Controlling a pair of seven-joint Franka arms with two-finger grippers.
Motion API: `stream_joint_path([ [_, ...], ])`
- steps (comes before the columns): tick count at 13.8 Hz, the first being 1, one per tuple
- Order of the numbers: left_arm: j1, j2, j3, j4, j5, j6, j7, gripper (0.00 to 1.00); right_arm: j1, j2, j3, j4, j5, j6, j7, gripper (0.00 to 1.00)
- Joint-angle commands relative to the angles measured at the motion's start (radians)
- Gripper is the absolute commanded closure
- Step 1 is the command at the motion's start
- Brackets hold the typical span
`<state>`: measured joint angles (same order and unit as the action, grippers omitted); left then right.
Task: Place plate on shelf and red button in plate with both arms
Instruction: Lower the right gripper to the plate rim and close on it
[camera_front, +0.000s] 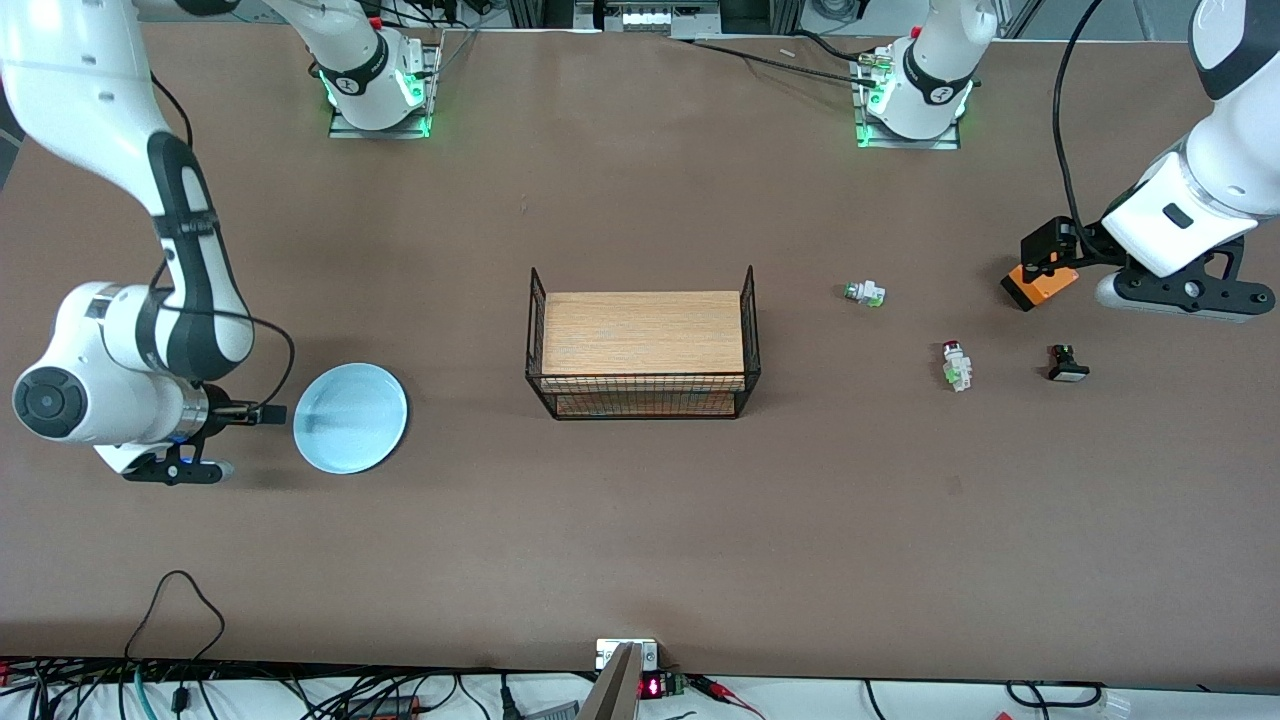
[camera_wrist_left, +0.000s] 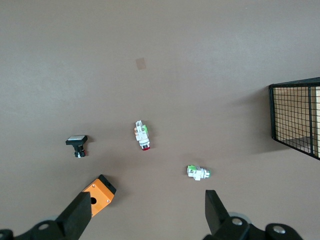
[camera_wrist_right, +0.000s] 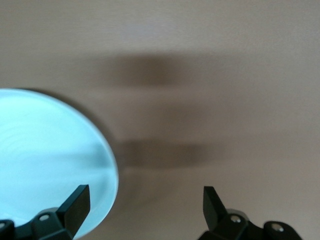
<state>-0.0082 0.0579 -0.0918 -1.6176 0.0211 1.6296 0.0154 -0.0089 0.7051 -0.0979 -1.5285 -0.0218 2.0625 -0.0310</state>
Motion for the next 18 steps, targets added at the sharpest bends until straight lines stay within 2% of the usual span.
stream_joint_path([
  [1,0.001,0.016,0.001,0.035,0.011,-0.025,0.017,0.0,0.012,0.019,0.012,0.025,0.019,0.024,0.011,0.0],
  [8,-0.006,0.014,-0.013,0.036,0.016,-0.025,0.014,0.0,0.027,0.063,0.014,0.019,0.074,0.088,0.011,0.01],
  [13,-0.004,0.014,-0.013,0.036,0.016,-0.025,0.015,0.0,0.05,0.079,0.014,0.013,0.071,0.117,-0.004,0.2],
  [17,-0.001,0.014,-0.011,0.036,0.016,-0.025,0.015,0.0,0.047,0.08,0.014,0.005,0.071,0.107,-0.01,0.49],
  [18,-0.001,0.014,-0.011,0.036,0.016,-0.025,0.017,0.0,0.047,0.08,0.014,0.005,0.071,0.107,-0.012,0.53],
])
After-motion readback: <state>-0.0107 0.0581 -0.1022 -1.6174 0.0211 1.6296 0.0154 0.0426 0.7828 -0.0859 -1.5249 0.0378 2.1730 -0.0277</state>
